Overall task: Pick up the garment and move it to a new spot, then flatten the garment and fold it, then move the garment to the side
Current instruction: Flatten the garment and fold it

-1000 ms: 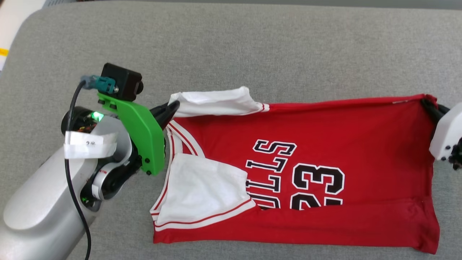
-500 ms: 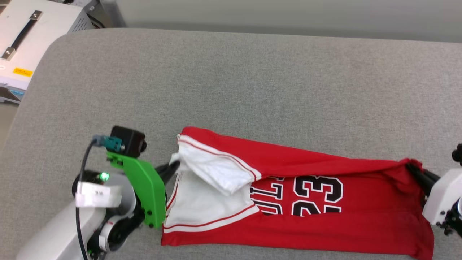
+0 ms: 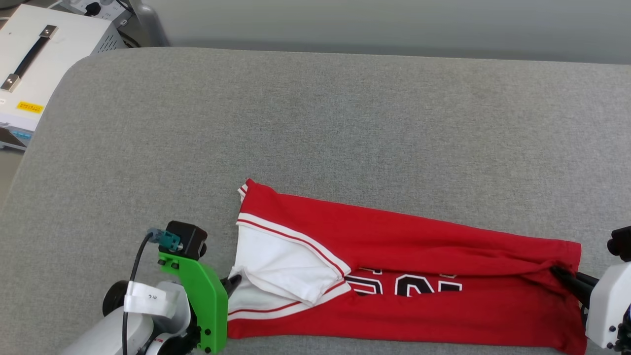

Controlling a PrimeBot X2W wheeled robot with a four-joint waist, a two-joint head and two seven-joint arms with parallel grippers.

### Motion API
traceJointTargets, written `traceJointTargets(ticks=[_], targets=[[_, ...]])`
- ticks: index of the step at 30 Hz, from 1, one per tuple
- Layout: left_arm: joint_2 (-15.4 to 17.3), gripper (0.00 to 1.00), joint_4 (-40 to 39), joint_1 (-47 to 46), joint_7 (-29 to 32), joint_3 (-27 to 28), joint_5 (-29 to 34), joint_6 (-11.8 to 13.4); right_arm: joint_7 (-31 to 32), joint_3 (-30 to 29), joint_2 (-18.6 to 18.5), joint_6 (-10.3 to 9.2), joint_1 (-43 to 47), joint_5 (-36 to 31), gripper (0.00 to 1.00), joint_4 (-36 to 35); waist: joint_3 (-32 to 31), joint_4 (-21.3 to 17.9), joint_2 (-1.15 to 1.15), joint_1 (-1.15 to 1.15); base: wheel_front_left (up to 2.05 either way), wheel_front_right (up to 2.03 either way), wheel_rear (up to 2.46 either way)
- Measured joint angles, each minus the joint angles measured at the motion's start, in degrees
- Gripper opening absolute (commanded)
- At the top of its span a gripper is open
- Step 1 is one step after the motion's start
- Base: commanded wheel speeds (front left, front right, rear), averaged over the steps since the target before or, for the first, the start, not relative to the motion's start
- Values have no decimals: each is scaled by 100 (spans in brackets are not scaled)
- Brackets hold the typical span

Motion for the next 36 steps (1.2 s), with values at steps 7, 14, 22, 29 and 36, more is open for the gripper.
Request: traceJointTargets(ticks=[7, 14, 22, 29, 36], targets=[[-93, 0, 183, 2, 70, -97, -38, -10, 0, 321, -213, 0, 1, -67, 0, -56, -31, 9, 0, 0, 0, 0, 0], [-181, 0, 457, 10, 145, -298, 9, -60, -29, 692, -336, 0, 32, -133, 7, 66, -109, -2, 0, 0, 0, 0, 0], [-367, 100, 788, 34, -78, -432, 123, -67, 2, 771, -322, 0, 44, -11, 100, 219, -280, -32, 0, 0, 0, 0, 0], [-445, 100, 694, 58, -850, -146, 379, 66, 521, 108, -287, 0, 233, 470, 100, 93, -493, -70, 0, 0, 0, 0, 0], [-622, 100, 532, 54, -1947, 154, 749, 221, 1301, -976, 288, 0, 420, 568, 100, 47, -511, -93, 0, 0, 0, 0, 0]])
